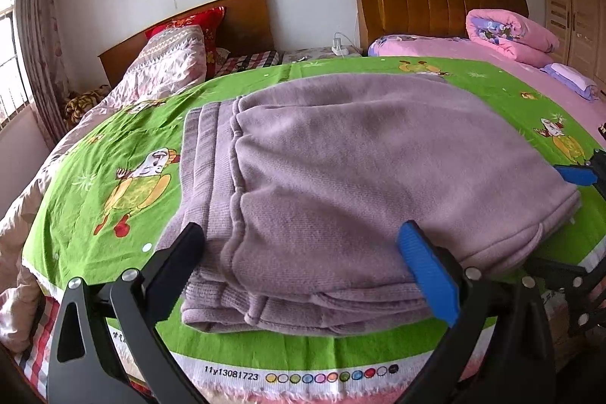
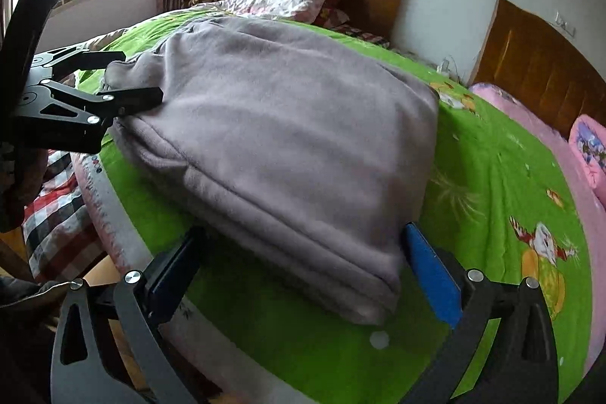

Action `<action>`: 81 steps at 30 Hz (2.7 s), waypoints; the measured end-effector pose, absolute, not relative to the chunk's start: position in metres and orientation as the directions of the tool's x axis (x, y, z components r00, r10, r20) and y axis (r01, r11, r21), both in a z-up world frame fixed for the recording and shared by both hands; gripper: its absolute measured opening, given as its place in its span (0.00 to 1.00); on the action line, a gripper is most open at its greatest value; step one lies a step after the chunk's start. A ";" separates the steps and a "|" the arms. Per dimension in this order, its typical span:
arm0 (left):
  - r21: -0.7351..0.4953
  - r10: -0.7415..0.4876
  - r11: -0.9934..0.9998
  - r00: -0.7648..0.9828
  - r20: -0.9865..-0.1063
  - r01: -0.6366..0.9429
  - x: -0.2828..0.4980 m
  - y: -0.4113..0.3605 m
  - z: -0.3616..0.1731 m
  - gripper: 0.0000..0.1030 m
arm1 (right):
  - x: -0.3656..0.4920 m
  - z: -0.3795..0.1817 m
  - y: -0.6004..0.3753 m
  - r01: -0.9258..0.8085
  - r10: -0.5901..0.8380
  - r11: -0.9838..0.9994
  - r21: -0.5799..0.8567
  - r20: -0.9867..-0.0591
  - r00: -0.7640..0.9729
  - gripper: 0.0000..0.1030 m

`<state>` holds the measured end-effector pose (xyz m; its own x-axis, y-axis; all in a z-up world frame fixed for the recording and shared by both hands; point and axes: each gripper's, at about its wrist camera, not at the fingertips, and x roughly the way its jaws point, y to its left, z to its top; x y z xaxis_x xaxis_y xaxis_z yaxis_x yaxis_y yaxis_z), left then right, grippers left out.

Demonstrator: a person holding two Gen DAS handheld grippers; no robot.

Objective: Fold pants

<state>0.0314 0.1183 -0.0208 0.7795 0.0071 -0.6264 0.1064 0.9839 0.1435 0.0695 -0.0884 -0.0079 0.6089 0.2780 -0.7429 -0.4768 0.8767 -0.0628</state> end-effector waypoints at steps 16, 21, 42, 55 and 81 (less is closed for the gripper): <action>0.094 0.152 0.988 0.905 -0.397 -0.125 -0.052 0.101 0.012 0.99 | -0.028 0.036 -0.143 -0.342 0.279 0.938 -0.049 -0.476 0.834 0.96; 0.174 0.228 0.970 0.881 -0.414 -0.170 -0.061 0.072 0.001 0.99 | -0.027 0.034 -0.127 -0.372 0.290 0.926 -0.072 -0.497 0.818 0.96; 0.100 0.165 0.986 0.862 -0.479 -0.133 -0.059 0.077 -0.011 0.99 | -0.026 0.030 -0.125 -0.377 0.303 0.925 -0.047 -0.509 0.806 0.96; 0.084 0.160 0.987 0.854 -0.495 -0.136 -0.057 0.079 -0.013 0.99 | -0.026 0.029 -0.123 -0.383 0.305 0.922 -0.050 -0.513 0.802 0.96; 0.080 0.161 0.987 0.847 -0.506 -0.139 -0.059 0.080 -0.018 0.99 | -0.025 0.025 -0.121 -0.397 0.312 0.916 -0.054 -0.527 0.791 0.96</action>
